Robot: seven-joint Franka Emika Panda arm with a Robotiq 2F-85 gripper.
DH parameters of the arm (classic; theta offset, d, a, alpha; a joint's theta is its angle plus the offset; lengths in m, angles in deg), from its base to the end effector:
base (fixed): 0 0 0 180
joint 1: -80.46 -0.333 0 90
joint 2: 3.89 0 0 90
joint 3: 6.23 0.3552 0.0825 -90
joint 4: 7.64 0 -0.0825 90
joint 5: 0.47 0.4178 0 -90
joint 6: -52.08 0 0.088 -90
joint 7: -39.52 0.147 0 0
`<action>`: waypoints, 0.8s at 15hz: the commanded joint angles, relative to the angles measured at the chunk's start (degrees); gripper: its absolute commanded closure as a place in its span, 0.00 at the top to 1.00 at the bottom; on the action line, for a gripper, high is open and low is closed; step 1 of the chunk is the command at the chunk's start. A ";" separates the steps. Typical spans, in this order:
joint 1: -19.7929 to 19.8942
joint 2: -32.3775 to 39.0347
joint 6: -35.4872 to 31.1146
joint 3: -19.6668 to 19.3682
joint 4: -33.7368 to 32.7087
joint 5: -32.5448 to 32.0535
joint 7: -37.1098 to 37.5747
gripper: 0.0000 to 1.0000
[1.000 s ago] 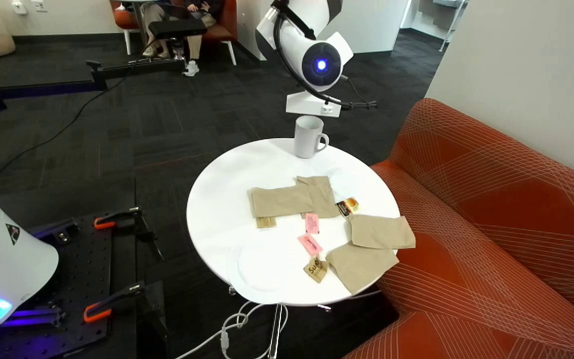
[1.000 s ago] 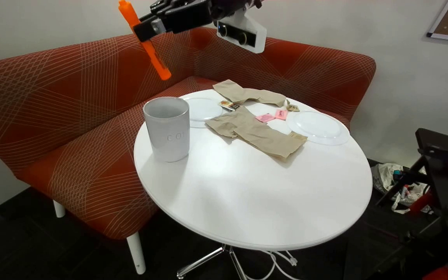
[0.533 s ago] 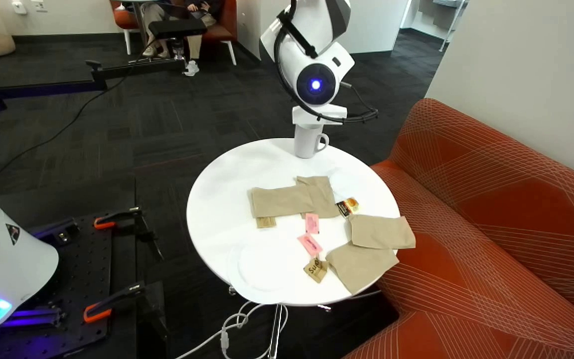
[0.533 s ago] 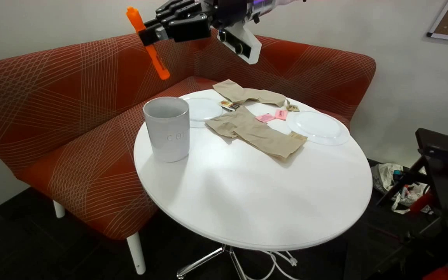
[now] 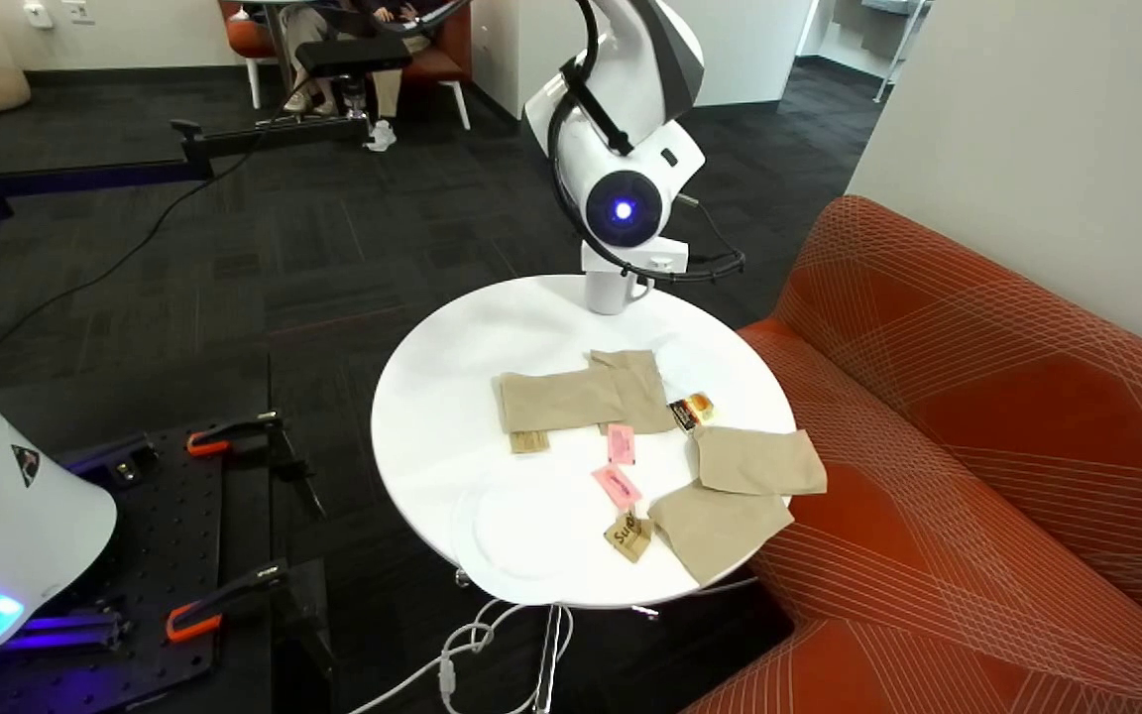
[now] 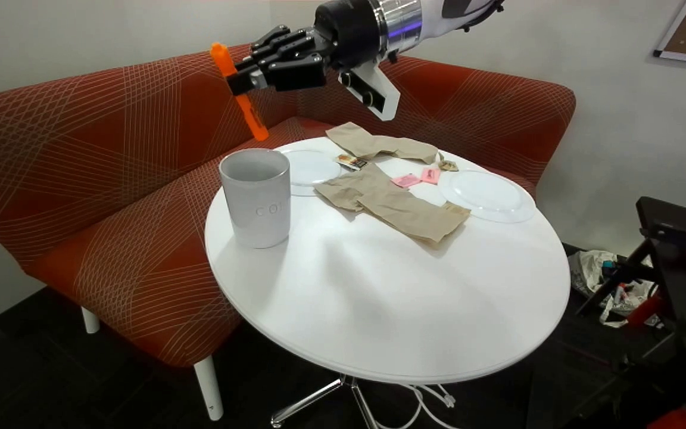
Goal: Put the orange sharpie in the mug
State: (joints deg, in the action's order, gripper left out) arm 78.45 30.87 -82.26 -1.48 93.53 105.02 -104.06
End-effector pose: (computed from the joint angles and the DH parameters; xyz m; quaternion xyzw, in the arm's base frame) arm 0.7351 0.1235 0.2273 -0.6992 -0.4228 -0.5296 0.2278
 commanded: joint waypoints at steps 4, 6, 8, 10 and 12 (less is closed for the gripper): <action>-1.13 1.29 2.28 -1.45 0.24 4.02 -1.87 0.05; -1.24 1.71 2.56 -1.56 0.32 4.65 -1.58 0.05; -1.37 2.25 2.78 -1.64 0.45 5.14 -1.52 0.05; -1.47 2.73 2.91 -1.69 0.56 5.60 -1.49 0.05; -1.58 3.05 3.00 -1.77 0.82 5.90 -1.50 0.05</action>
State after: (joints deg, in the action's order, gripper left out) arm 77.96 33.89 -81.33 -1.72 93.70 109.01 -104.11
